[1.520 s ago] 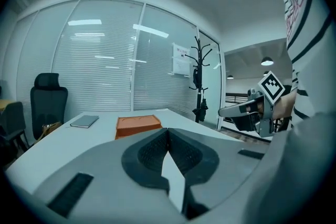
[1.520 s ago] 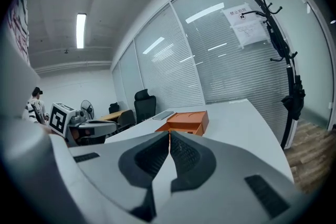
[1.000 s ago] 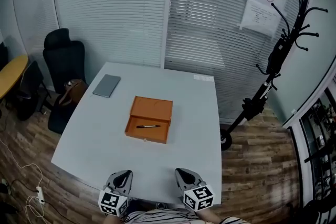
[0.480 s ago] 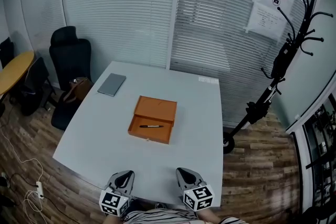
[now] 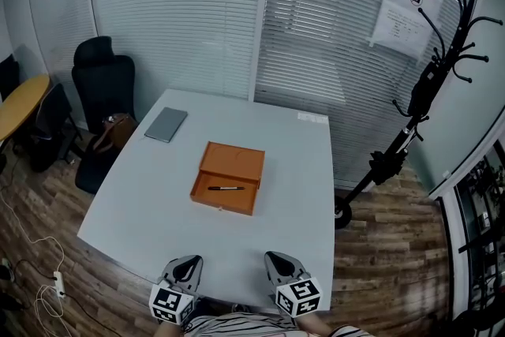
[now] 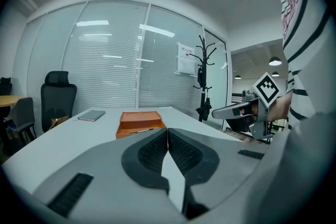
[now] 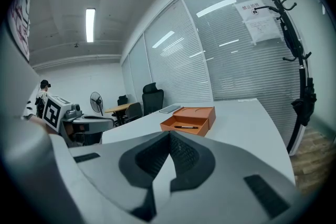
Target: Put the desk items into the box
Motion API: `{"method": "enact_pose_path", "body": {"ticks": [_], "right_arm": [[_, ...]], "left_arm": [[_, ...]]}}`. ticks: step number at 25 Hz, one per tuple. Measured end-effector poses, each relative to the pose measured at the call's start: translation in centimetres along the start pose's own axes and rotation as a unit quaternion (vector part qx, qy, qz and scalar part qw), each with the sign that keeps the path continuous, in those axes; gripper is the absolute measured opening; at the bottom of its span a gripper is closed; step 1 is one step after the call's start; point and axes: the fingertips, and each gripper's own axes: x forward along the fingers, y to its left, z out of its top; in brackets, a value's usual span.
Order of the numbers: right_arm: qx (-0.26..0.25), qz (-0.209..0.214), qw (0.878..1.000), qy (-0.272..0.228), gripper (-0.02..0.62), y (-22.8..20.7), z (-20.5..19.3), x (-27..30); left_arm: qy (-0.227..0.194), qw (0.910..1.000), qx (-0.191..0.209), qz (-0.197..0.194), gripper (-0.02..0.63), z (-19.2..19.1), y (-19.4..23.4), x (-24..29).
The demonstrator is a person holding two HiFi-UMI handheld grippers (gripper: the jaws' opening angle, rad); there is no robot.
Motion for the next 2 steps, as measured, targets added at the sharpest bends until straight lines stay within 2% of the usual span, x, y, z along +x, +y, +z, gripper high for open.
{"method": "enact_pose_path", "body": {"ticks": [2], "right_arm": [[-0.001, -0.001, 1.0, -0.001, 0.025, -0.16, 0.13, 0.19]], "left_arm": [[0.0, 1.0, 0.001, 0.001, 0.021, 0.06, 0.19, 0.22]]}}
